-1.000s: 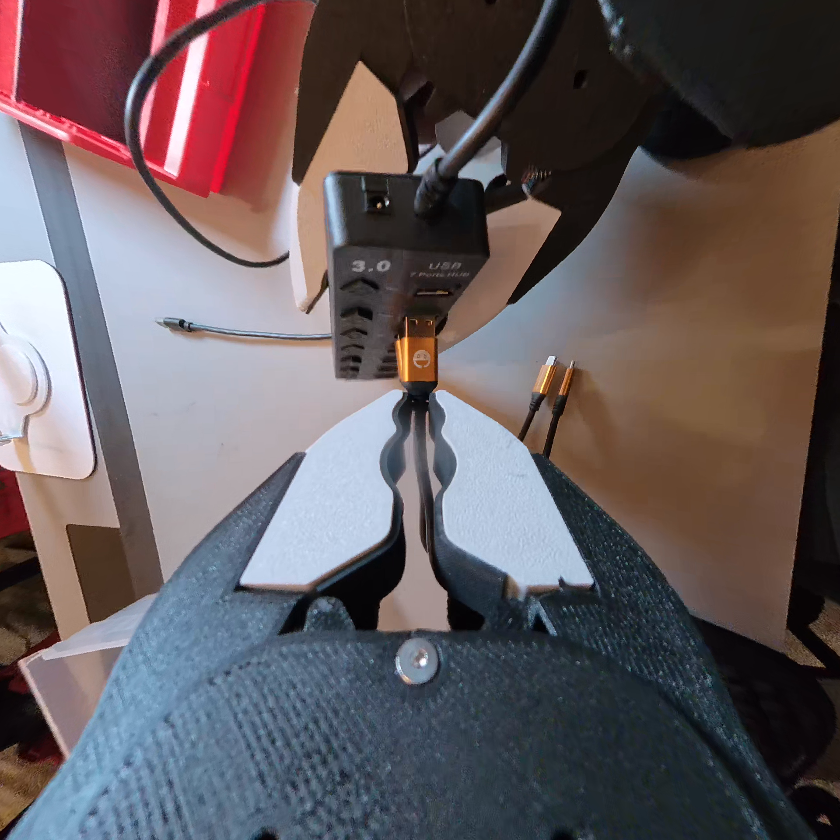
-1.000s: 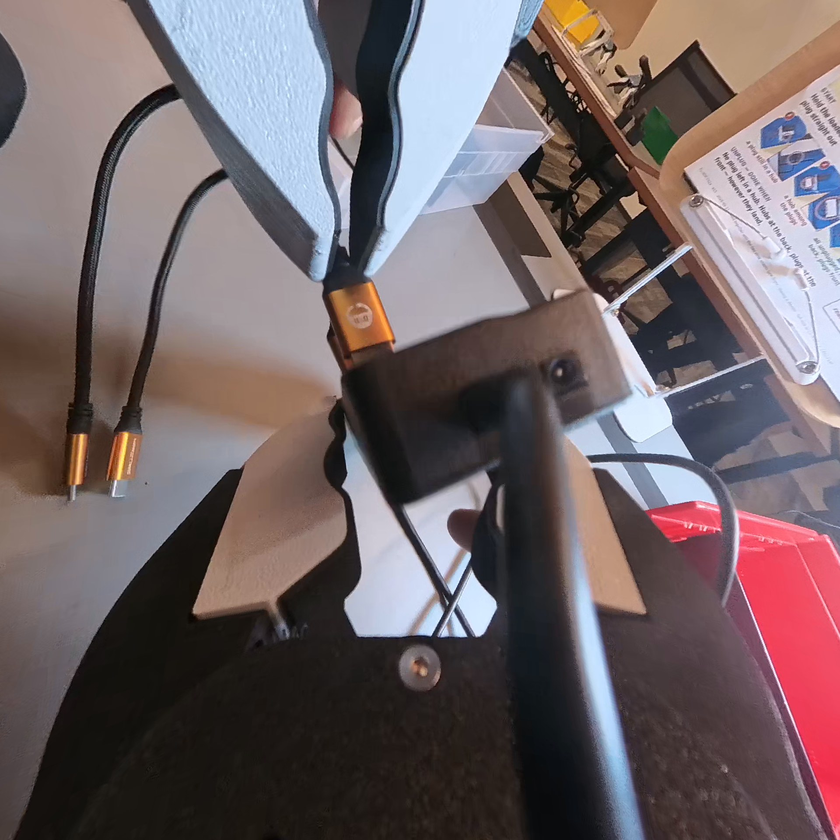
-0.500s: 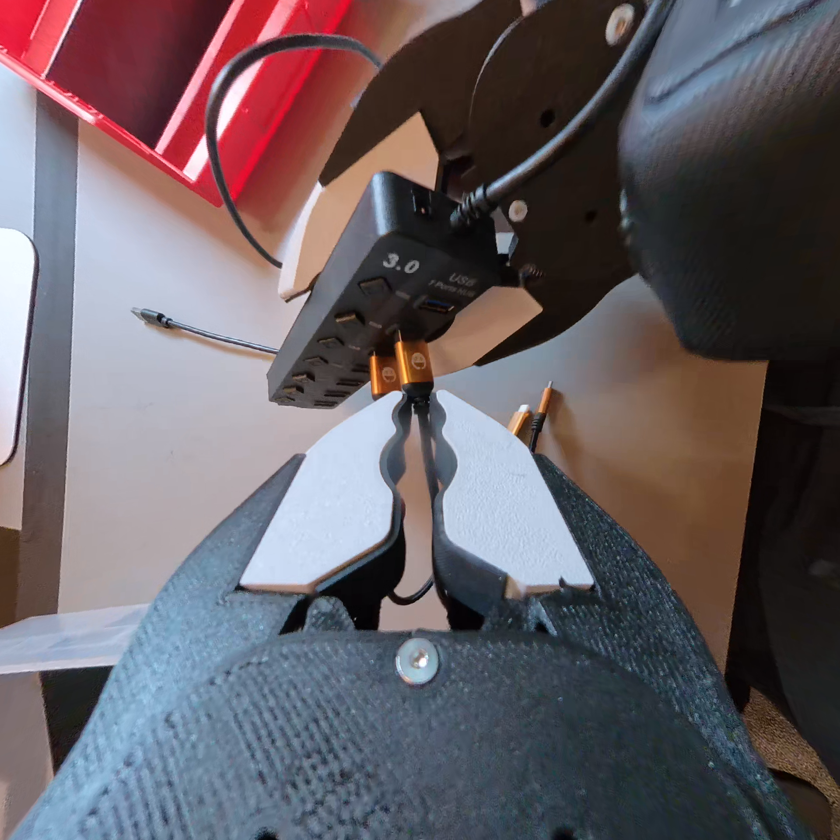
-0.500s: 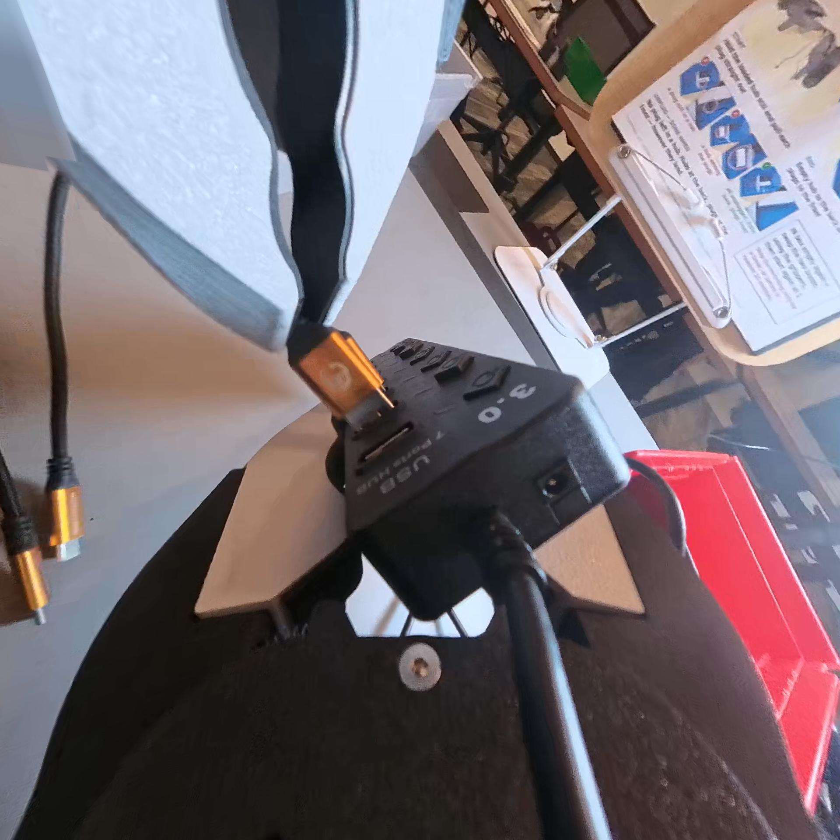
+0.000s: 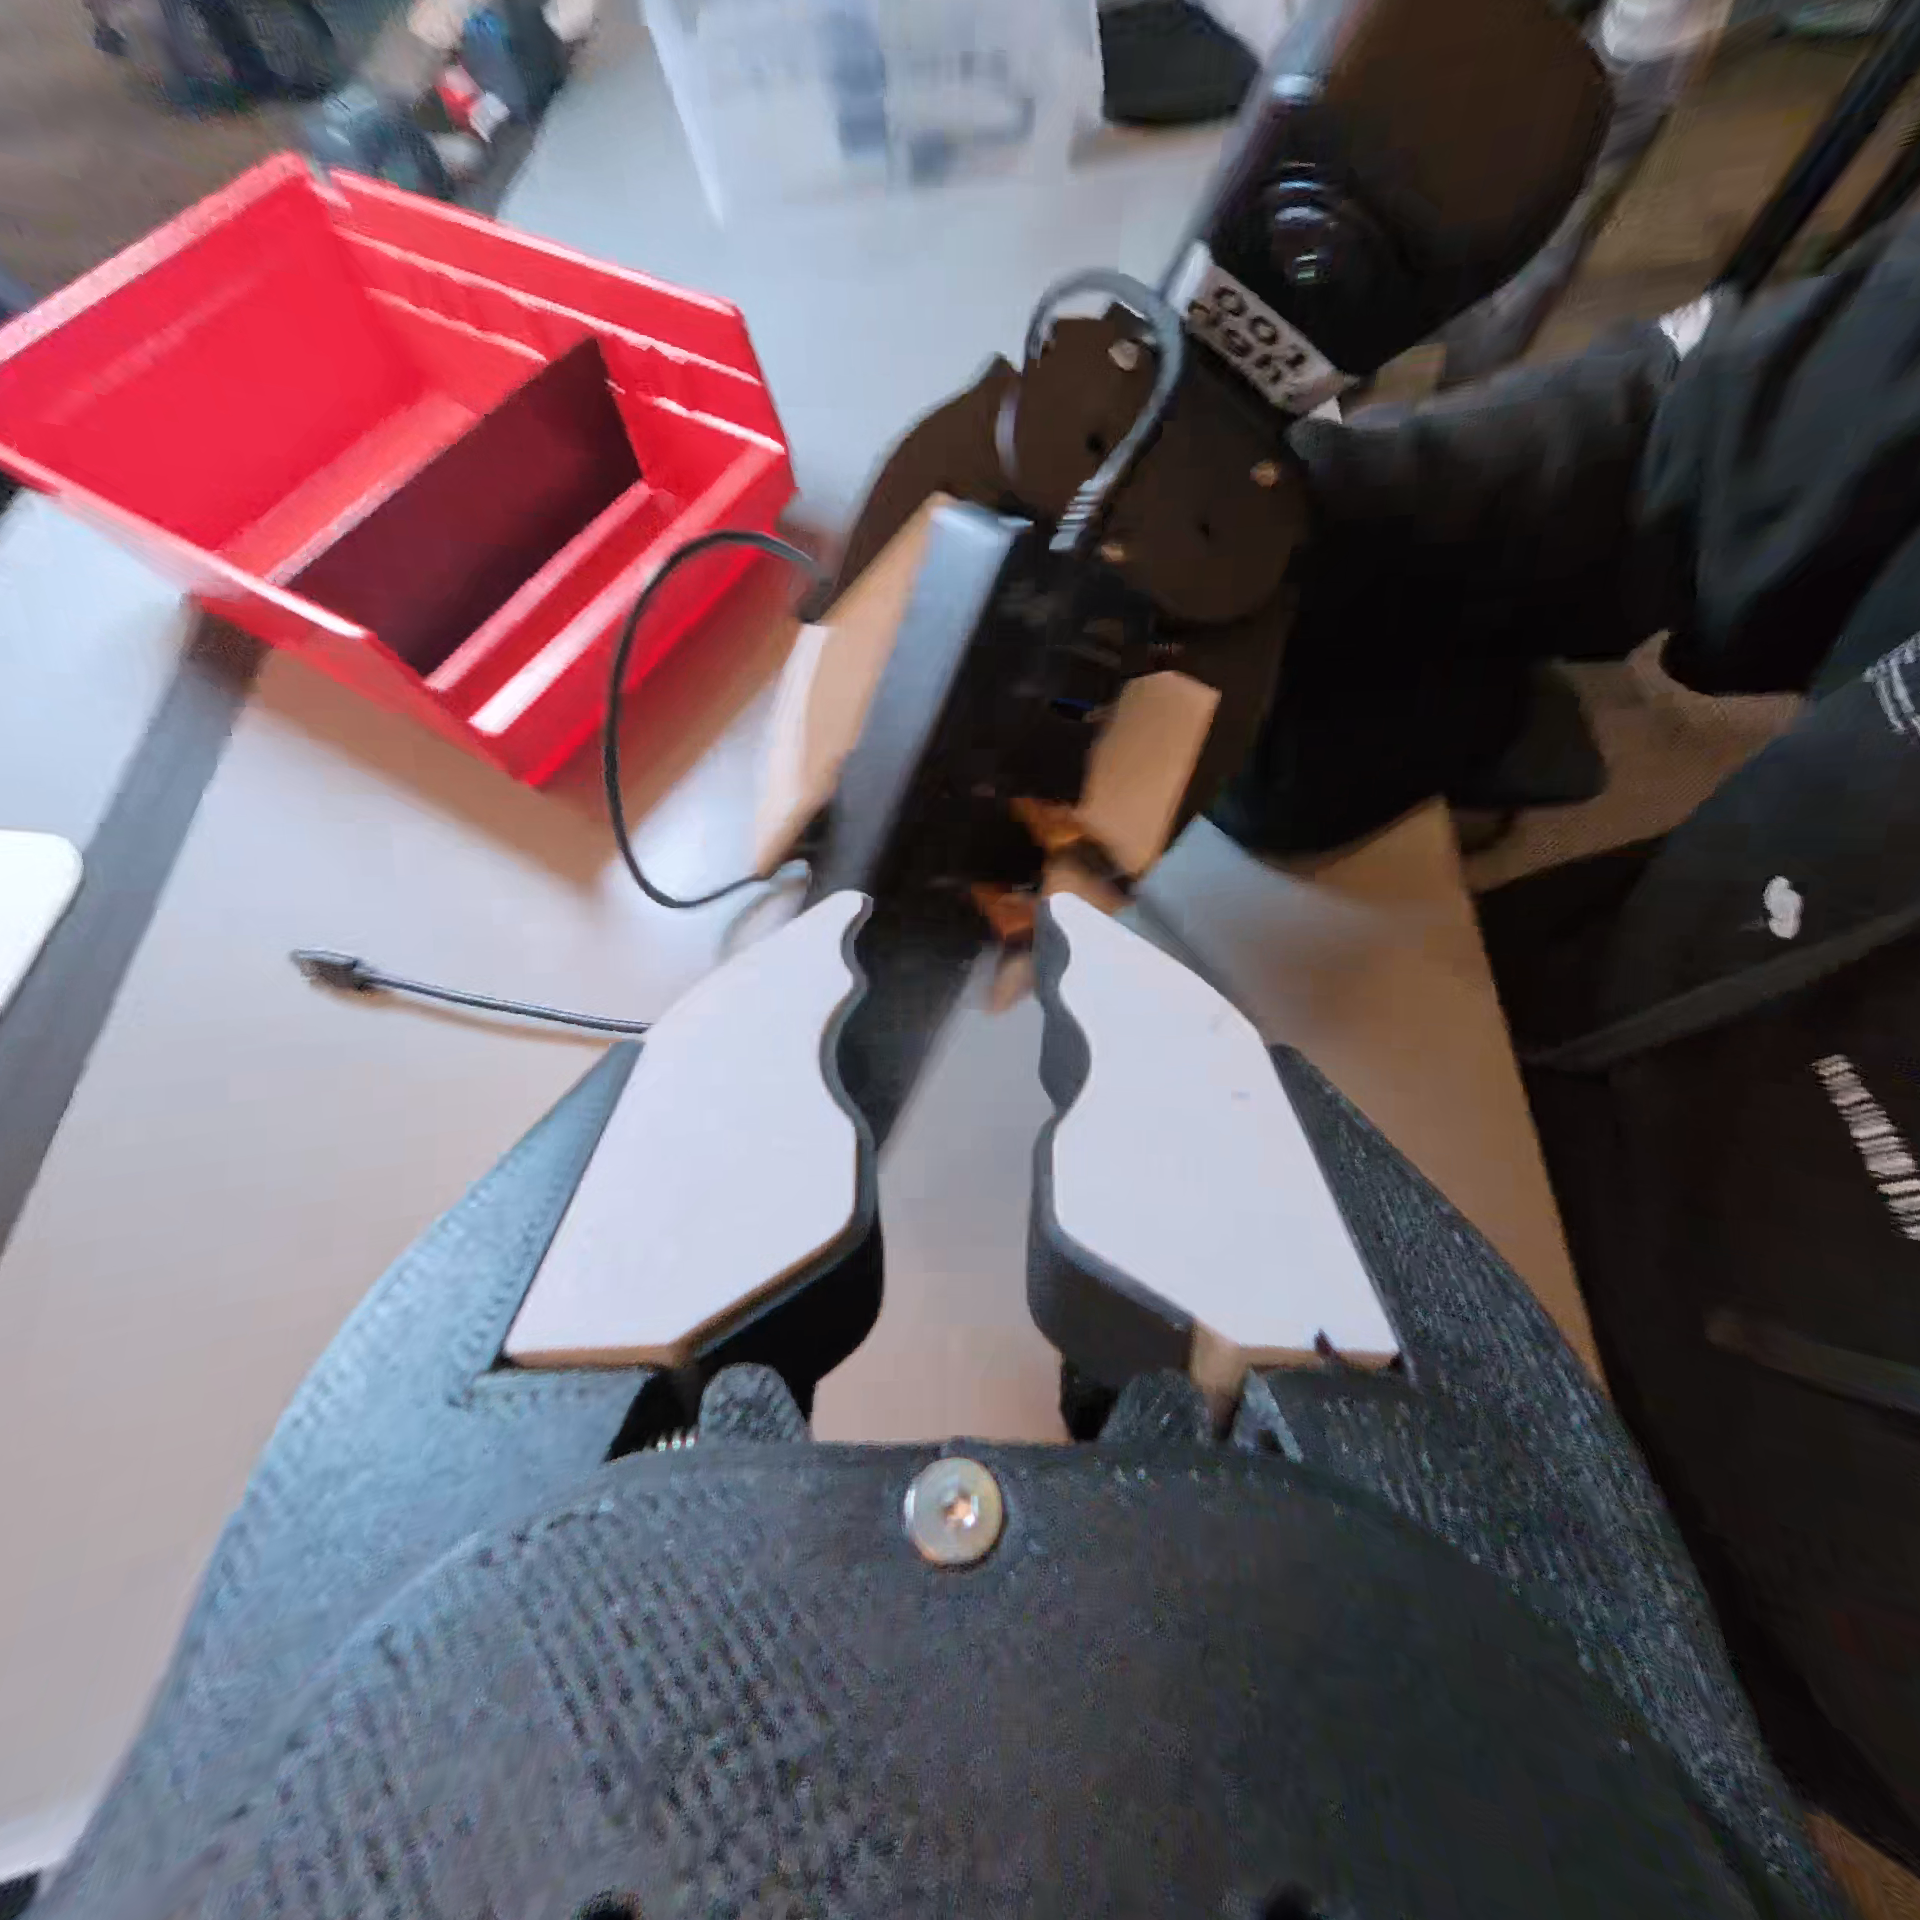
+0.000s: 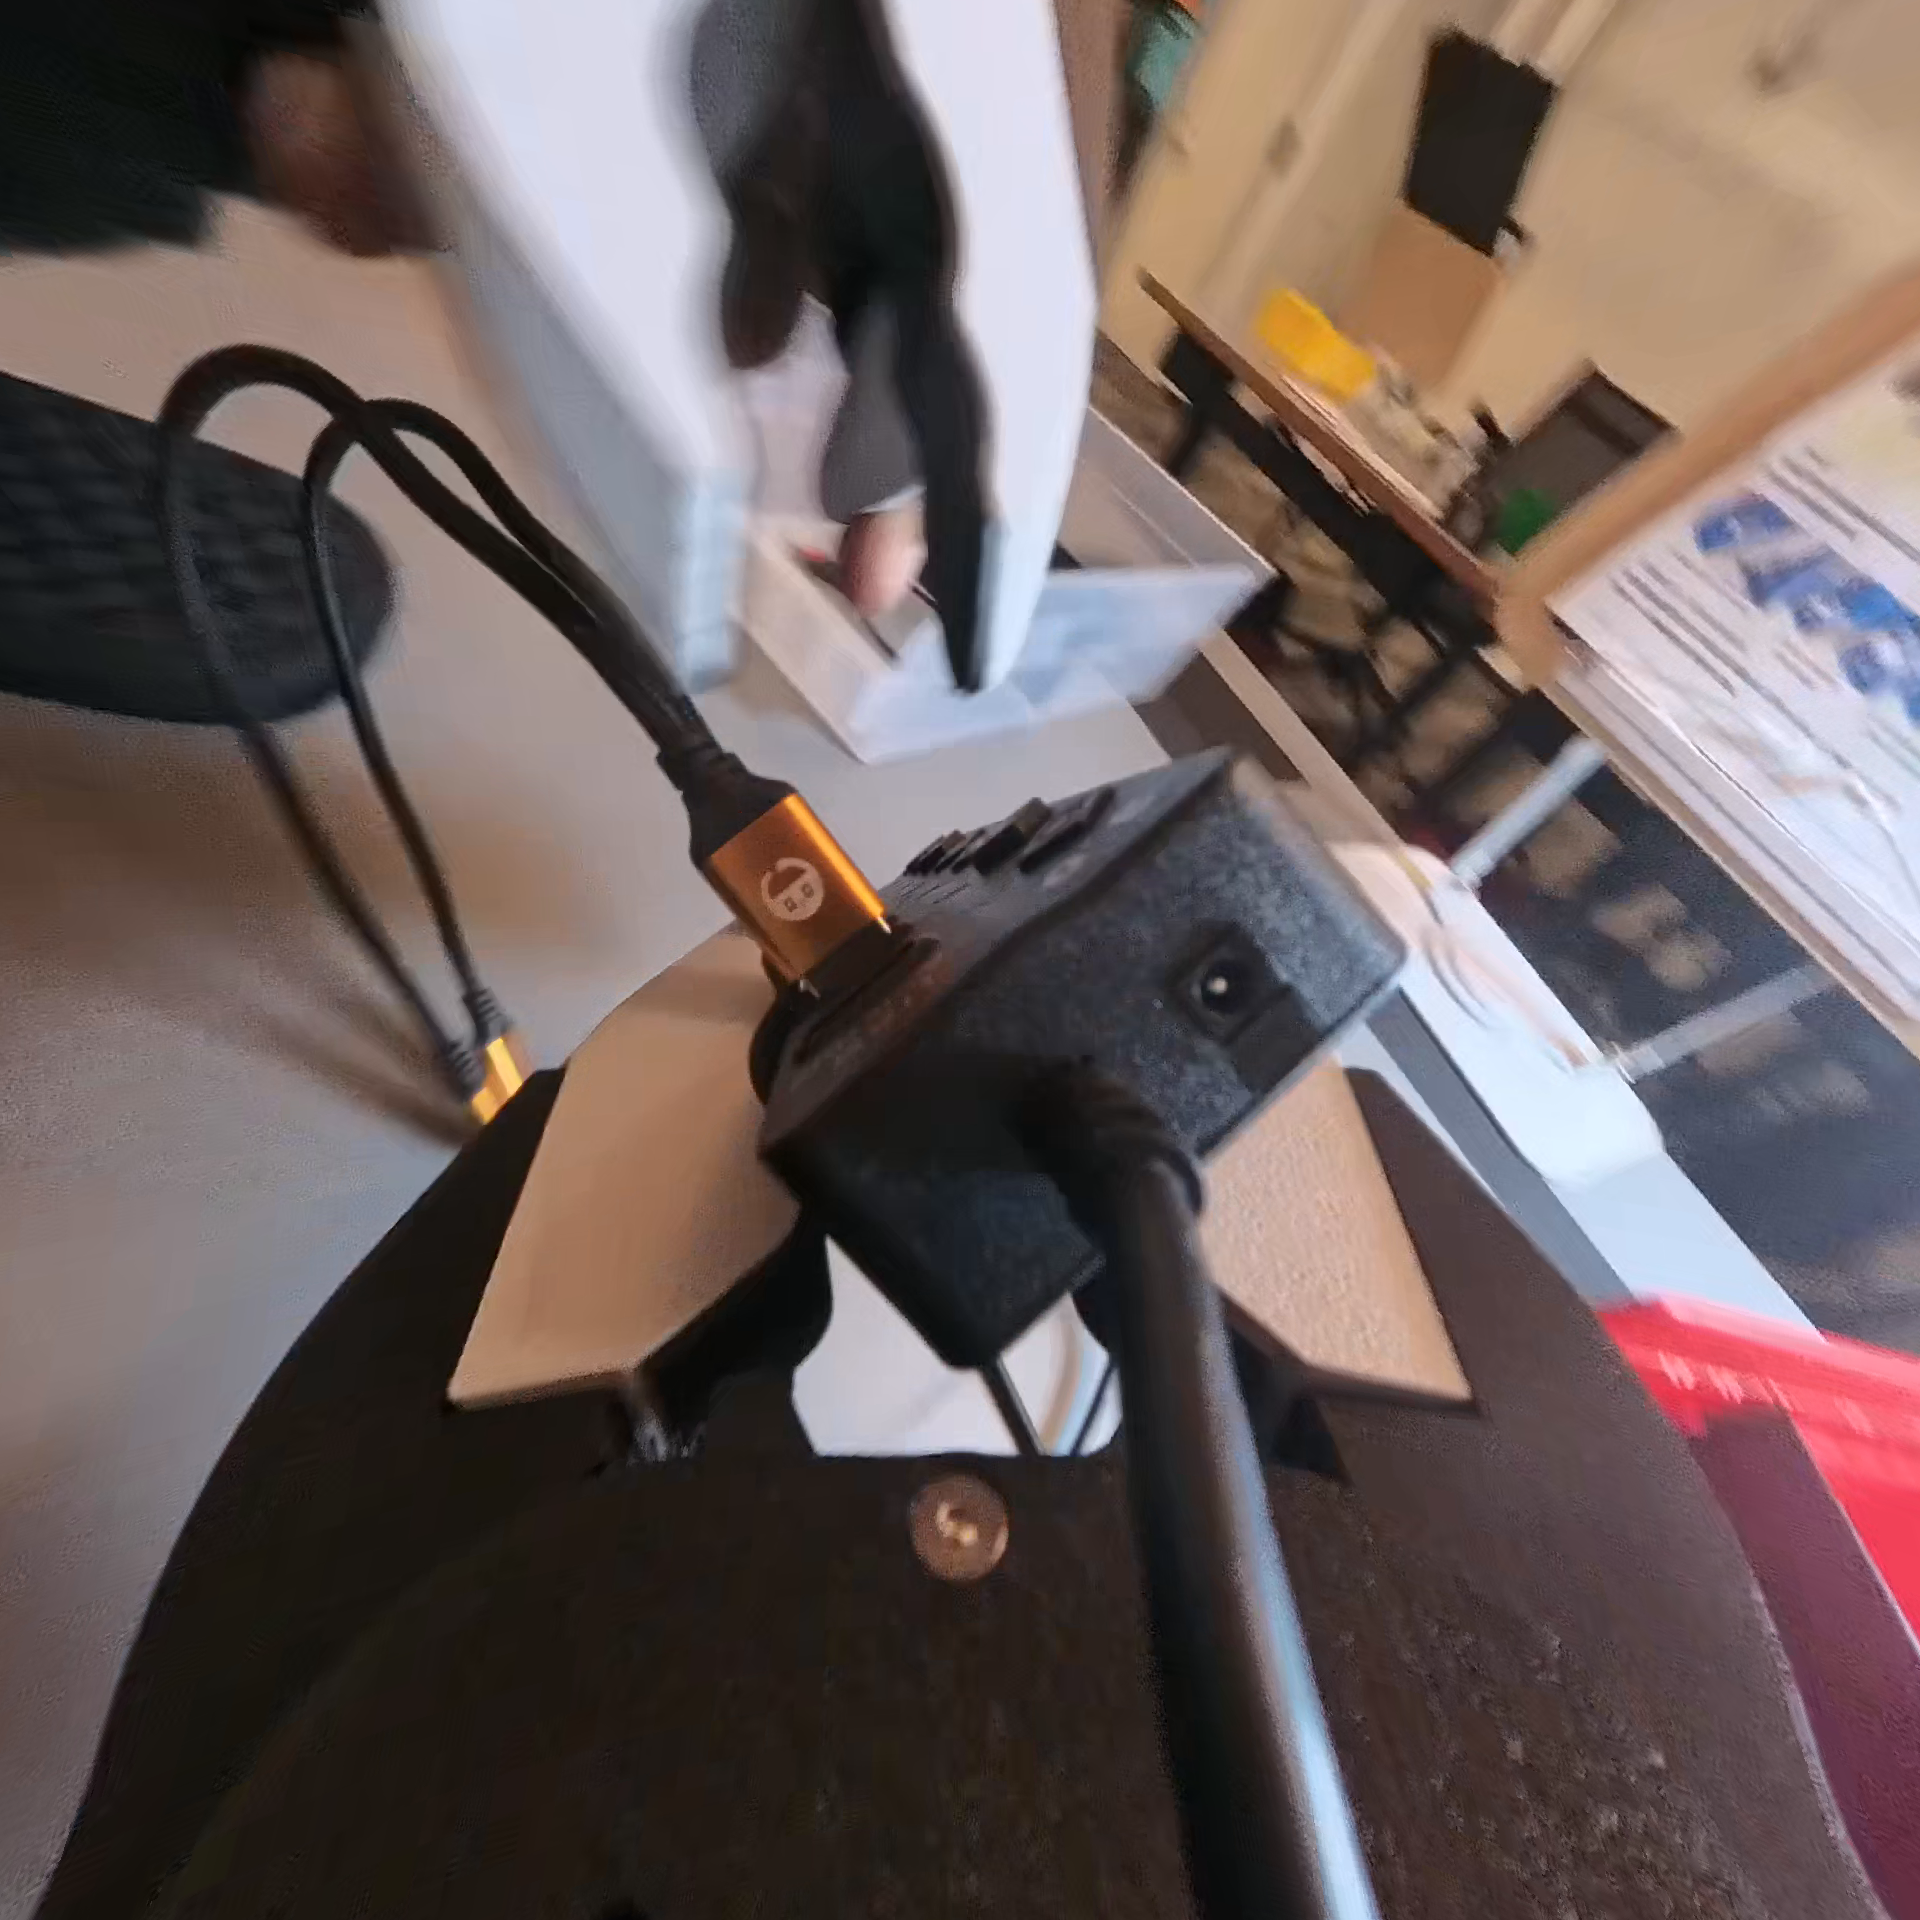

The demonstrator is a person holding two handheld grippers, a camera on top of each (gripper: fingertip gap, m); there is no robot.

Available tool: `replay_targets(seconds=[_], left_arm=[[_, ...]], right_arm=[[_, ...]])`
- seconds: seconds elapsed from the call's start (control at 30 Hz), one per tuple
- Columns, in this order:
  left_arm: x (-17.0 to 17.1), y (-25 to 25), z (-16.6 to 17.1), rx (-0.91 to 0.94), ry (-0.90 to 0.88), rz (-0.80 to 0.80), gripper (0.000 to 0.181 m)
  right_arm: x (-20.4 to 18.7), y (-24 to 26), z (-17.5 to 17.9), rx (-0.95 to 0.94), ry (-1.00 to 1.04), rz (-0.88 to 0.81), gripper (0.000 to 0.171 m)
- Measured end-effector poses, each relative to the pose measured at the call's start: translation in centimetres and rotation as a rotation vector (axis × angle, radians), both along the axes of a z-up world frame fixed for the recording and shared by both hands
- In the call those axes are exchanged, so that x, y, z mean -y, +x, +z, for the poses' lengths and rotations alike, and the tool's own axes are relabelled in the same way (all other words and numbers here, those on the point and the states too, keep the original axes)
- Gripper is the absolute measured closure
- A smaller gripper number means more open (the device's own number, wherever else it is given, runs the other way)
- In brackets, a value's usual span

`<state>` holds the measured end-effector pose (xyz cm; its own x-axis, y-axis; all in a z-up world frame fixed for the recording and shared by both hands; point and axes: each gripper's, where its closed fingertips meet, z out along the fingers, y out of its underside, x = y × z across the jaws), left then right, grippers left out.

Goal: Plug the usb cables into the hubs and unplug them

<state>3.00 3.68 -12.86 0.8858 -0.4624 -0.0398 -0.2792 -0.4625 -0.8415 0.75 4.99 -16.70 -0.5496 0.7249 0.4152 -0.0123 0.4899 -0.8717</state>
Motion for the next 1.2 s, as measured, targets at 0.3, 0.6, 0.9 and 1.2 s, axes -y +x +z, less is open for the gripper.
replay_targets(seconds=[0.3, 0.6, 0.9, 1.2], left_arm=[[3.6, 3.0, -7.3, 0.281, -0.158, -0.238, 0.137], [4.4, -0.8, -3.0, 0.588, 0.124, -0.112, 0.155], [7.7, -5.4, 0.9, 0.613, 0.343, 0.088, 0.156], [8.1, -6.8, 0.8, 0.563, 0.388, 0.175, 0.156]], right_arm=[[4.3, 3.6, 0.9, 0.185, -0.267, 0.389, 0.115], [3.3, 4.0, 1.1, 0.625, -0.605, 0.269, 0.103], [-1.3, 13.4, 3.2, 0.357, -0.167, 0.304, 0.112], [-20.6, 1.0, -7.7, 0.601, -0.011, -0.552, 0.103]])
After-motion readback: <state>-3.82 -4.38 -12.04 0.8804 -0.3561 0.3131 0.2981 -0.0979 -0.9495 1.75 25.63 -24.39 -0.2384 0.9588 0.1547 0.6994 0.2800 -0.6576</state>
